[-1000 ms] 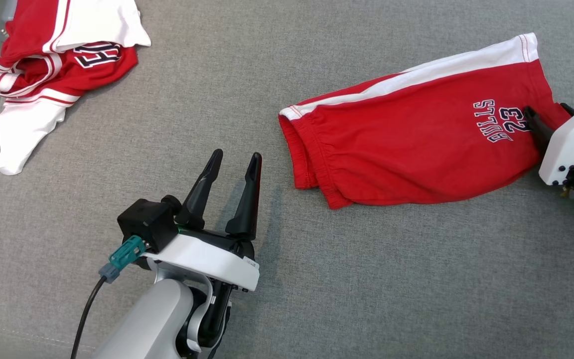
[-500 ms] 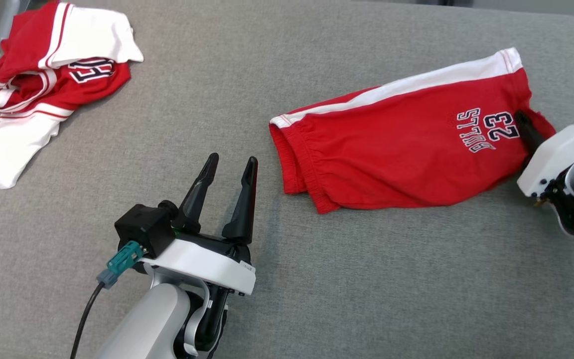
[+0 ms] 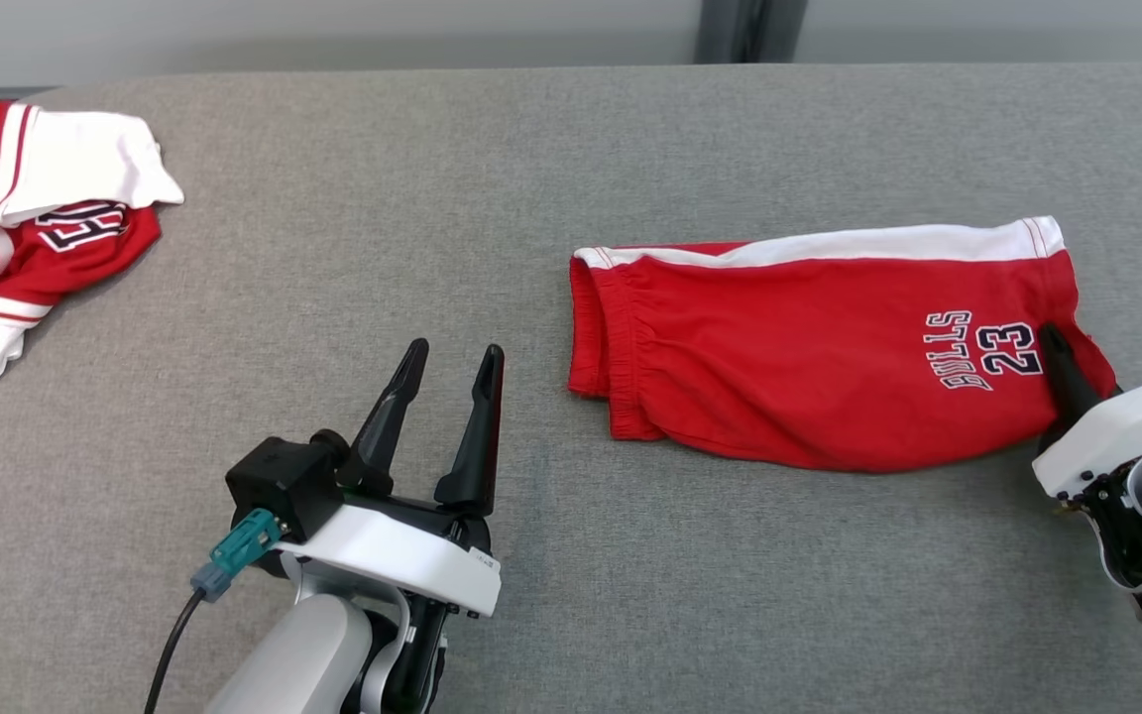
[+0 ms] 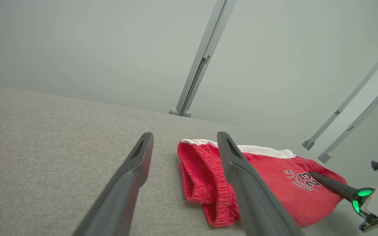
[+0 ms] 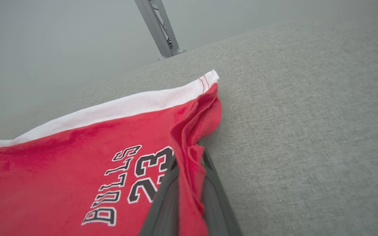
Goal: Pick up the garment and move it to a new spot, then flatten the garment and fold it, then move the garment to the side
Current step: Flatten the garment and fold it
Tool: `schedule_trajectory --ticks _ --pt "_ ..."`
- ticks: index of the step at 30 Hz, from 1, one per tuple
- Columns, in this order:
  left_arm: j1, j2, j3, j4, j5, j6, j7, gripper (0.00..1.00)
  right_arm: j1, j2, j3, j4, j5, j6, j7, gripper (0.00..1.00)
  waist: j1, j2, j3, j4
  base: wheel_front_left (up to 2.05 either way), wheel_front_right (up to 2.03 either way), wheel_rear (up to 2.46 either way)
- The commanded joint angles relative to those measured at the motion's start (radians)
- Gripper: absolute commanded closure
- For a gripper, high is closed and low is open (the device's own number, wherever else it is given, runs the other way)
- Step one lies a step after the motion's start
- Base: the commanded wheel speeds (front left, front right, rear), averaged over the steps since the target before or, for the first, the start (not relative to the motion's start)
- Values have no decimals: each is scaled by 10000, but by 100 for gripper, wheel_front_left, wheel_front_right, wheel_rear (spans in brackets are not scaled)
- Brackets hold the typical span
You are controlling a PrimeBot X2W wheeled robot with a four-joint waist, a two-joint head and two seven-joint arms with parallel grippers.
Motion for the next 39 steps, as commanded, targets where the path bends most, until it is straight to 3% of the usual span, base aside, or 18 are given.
schedule_trajectory --ticks 1,10,17,23,31,39 --pt "124 114 41 -1 -15 40 19 0 187 -25 -88 17 78 -3 -132 100 0 0 -150 -171 0 0 0" --pt "252 204 115 333 175 113 7 0 448 -15 -394 240 109 -3 -270 100 0 0 -468 -138 0 0 0" --pt "473 304 536 662 813 315 -4 0 204 -178 -479 141 -305 -1 -326 100 0 0 -938 356 0 0 0" --pt "939 273 1086 839 1282 370 -4 0 -65 76 -295 -300 -725 -1 -325 100 0 0 -1320 766 0 0 0" --pt "1430 -121 1578 1045 1626 -7 -4 0 -593 1186 299 -723 -1245 -1 148 100 0 0 -1583 1457 0 0 0" --pt "1338 -548 1853 1210 1964 -349 -4 0 -717 2035 1038 126 -1918 -1 564 100 0 0 -1447 1953 0 0 0"
